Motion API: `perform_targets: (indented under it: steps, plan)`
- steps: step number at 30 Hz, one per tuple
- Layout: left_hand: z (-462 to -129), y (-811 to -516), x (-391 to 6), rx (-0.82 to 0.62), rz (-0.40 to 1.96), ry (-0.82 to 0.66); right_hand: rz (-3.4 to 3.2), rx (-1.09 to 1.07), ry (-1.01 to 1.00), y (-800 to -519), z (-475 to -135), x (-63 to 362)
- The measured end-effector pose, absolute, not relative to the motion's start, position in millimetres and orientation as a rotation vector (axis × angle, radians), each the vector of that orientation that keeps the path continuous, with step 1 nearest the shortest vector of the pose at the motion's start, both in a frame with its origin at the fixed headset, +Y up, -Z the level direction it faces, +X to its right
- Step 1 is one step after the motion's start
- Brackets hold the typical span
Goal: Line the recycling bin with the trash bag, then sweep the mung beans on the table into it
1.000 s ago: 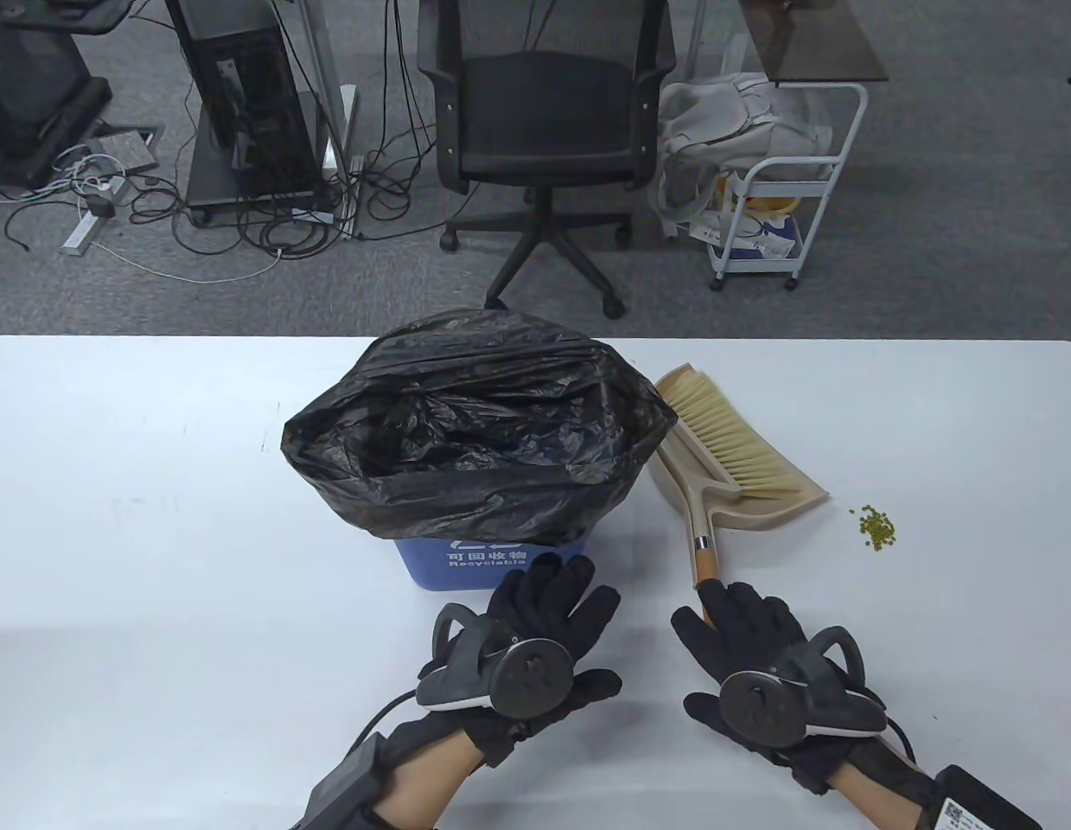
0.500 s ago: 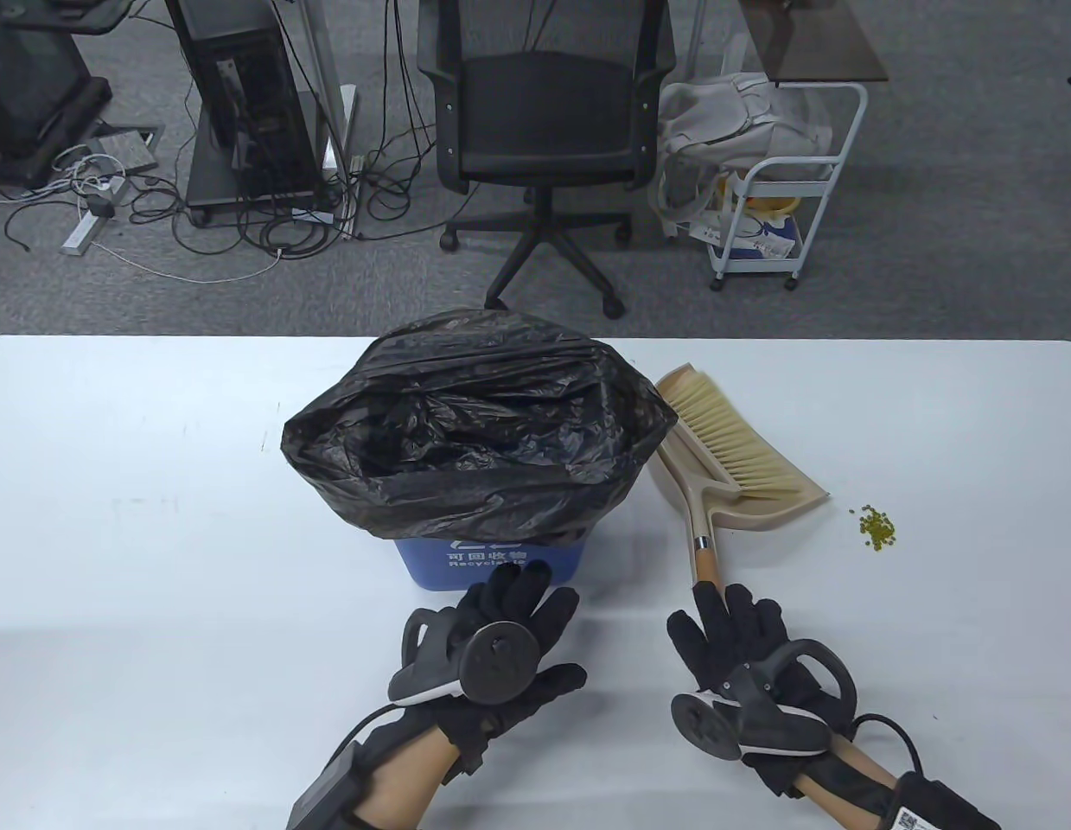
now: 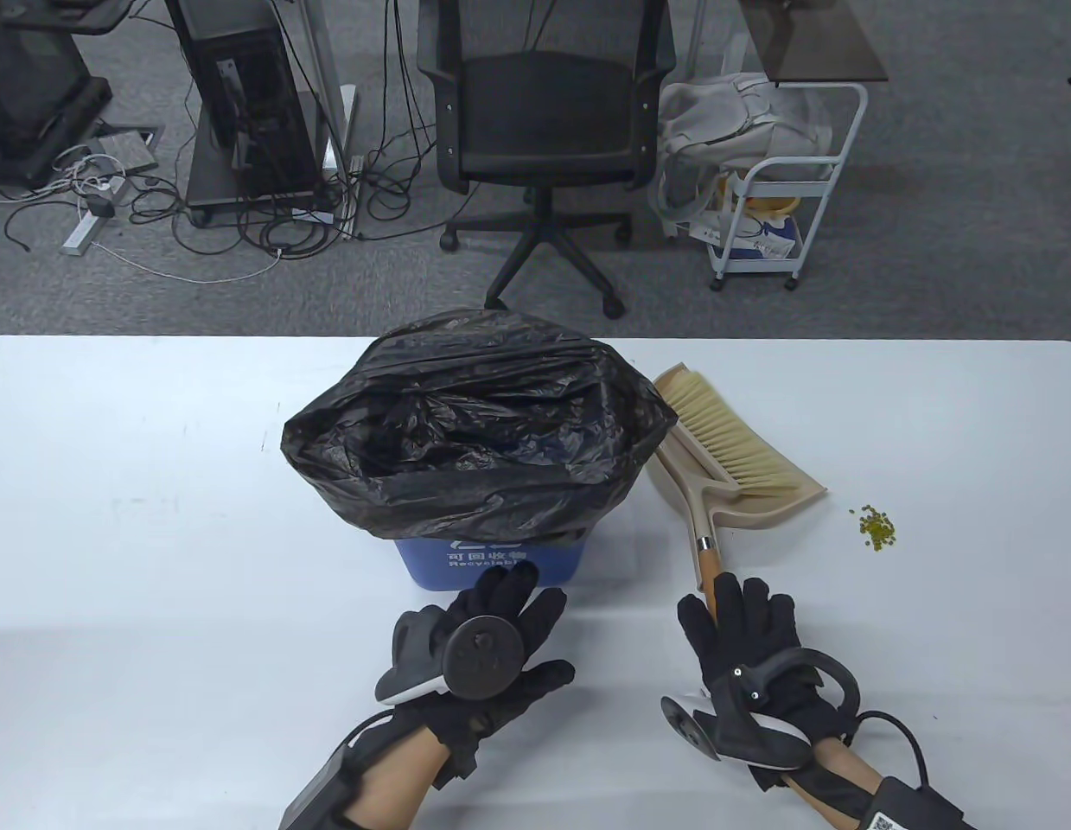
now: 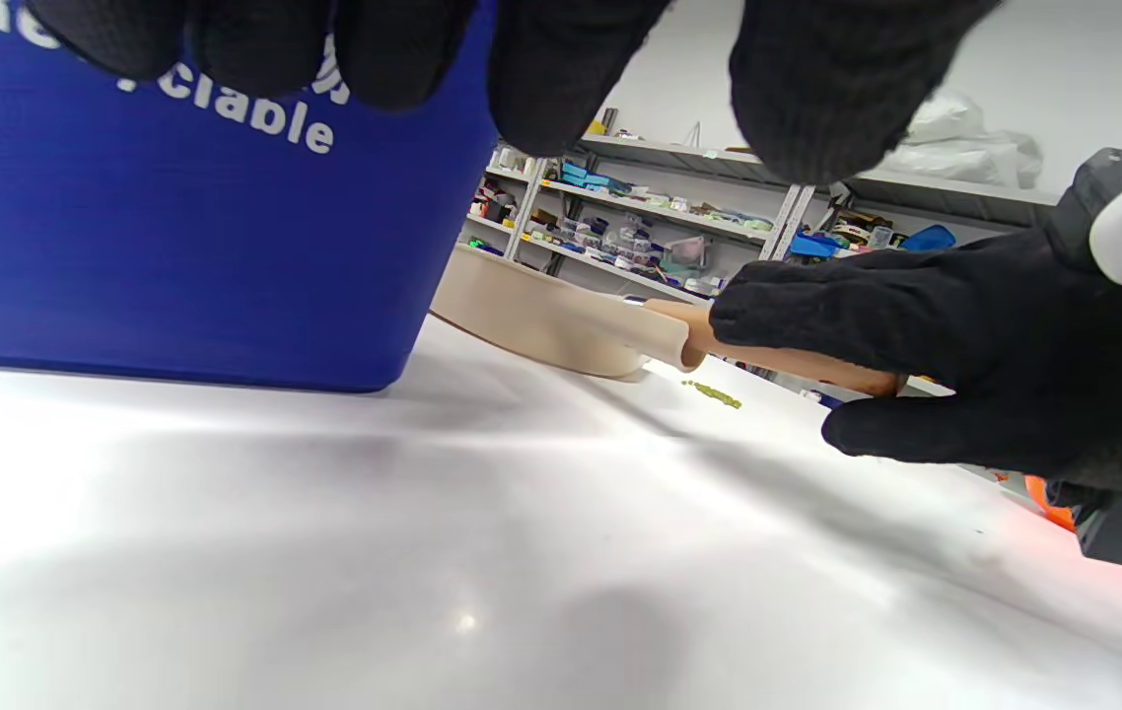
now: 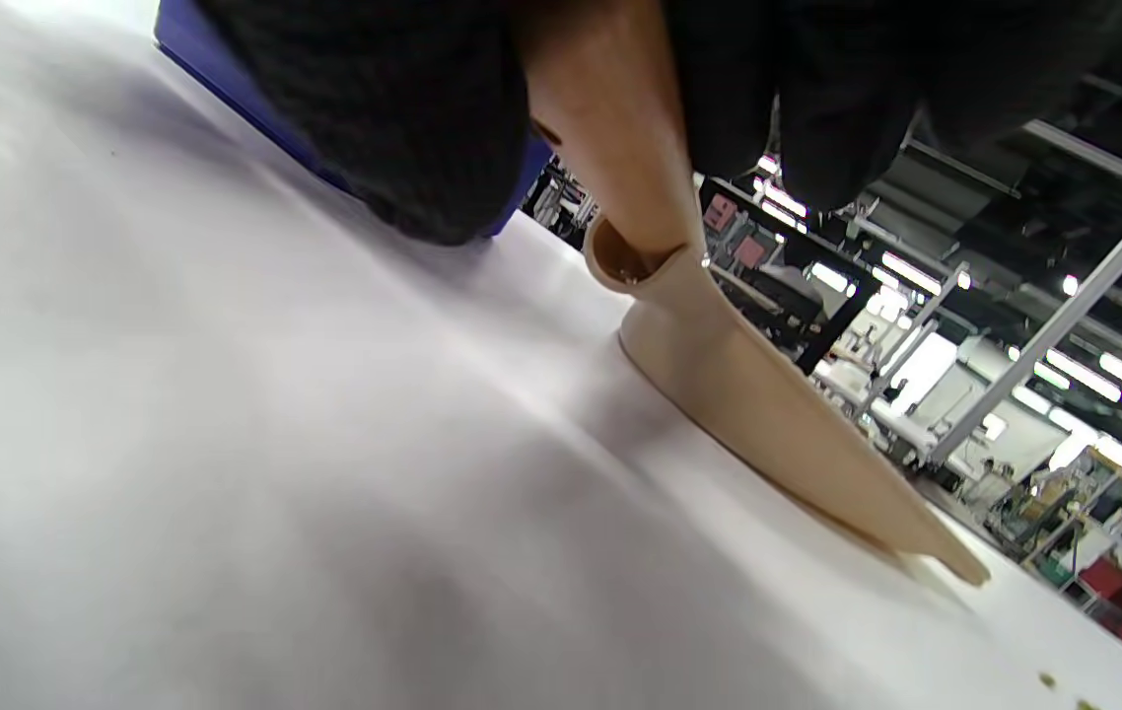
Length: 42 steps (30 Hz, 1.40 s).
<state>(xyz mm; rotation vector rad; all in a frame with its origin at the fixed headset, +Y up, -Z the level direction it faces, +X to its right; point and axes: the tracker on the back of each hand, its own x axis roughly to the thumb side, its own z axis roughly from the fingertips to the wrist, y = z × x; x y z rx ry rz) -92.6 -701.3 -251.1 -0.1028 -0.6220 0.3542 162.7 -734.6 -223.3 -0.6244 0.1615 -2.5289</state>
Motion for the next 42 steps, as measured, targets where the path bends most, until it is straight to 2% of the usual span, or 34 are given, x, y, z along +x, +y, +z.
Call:
perform_targets:
  steps: [4,10,18,30,42]
  plan:
    - [-252.1,-702.4,-94.7,-0.115,0.357,-0.617,-2.491,-0.629,0.279,-739.6,-224.5,161.7]
    - [-252.9,-702.9,-96.1,-0.119,0.363,-0.608,-2.454,-0.590,0.349,-742.6,-229.3,156.8]
    - [-253.6,-703.5,-97.3,-0.110,0.368,-0.606,-2.431,-0.634,0.429,-728.2,-232.8,150.9]
    - [-254.5,-703.3,-100.1,-0.119,0.379,-0.592,-2.572,-0.630,0.663,-662.6,-247.9,166.6]
    - [-255.3,-702.9,-102.9,-0.125,0.388,-0.583,-2.709,-0.591,0.829,-620.9,-261.2,192.1]
